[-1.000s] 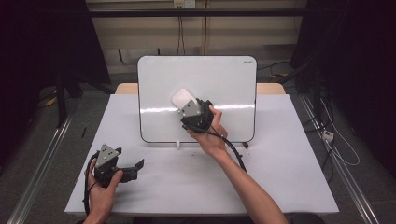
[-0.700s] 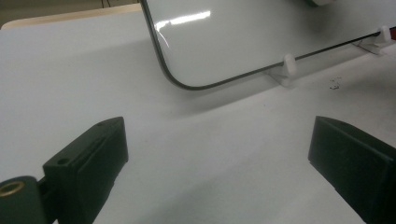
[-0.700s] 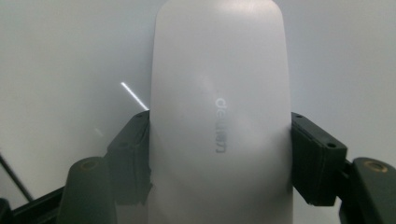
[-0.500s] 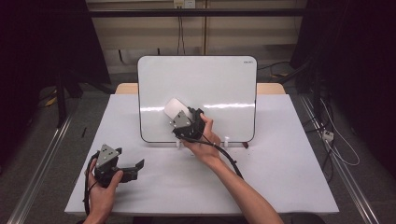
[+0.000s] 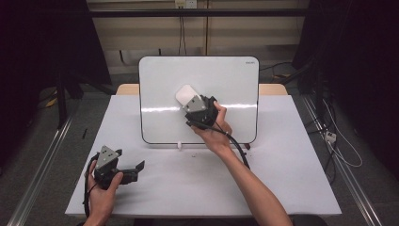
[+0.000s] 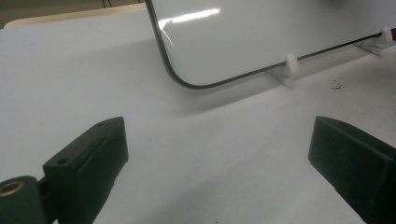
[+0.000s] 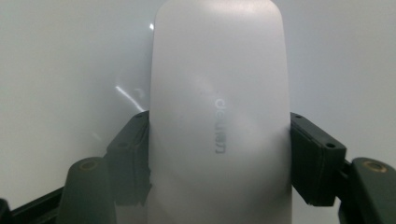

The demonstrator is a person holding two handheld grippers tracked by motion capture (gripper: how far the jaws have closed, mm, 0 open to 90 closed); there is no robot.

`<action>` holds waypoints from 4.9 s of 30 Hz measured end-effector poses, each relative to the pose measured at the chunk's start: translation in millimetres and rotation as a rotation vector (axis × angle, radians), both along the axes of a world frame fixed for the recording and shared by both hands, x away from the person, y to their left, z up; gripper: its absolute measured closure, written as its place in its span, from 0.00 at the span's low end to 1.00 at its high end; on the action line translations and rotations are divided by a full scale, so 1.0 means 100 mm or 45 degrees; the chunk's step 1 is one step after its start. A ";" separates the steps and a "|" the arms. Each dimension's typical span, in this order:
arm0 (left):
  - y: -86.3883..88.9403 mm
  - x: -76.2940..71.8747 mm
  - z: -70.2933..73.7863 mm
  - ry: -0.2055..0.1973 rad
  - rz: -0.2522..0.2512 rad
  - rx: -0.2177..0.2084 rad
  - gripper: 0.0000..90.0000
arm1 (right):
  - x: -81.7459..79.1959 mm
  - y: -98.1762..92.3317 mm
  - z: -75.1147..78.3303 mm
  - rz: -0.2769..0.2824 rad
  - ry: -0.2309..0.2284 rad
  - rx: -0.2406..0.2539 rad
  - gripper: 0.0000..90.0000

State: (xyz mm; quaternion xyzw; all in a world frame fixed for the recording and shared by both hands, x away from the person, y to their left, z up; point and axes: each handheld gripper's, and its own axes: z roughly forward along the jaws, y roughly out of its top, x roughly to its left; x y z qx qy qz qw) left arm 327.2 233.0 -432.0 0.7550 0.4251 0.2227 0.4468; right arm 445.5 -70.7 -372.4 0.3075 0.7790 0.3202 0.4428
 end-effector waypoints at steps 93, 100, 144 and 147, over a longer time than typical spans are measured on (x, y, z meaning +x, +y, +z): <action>0.00 0.00 0.00 0.000 -0.003 -0.001 0.05 | -0.08 -0.27 0.23 0.026 0.050 0.264 0.36; 0.01 0.00 0.00 -0.003 0.001 0.001 0.05 | -0.11 -0.36 0.23 0.030 0.053 0.304 0.36; 0.01 0.01 0.02 -0.002 0.031 -0.007 0.05 | -0.45 -1.10 0.25 -0.095 0.047 0.331 0.36; -0.01 0.02 0.02 -0.001 0.026 0.000 0.05 | -0.48 -1.15 0.26 -0.103 0.044 0.330 0.36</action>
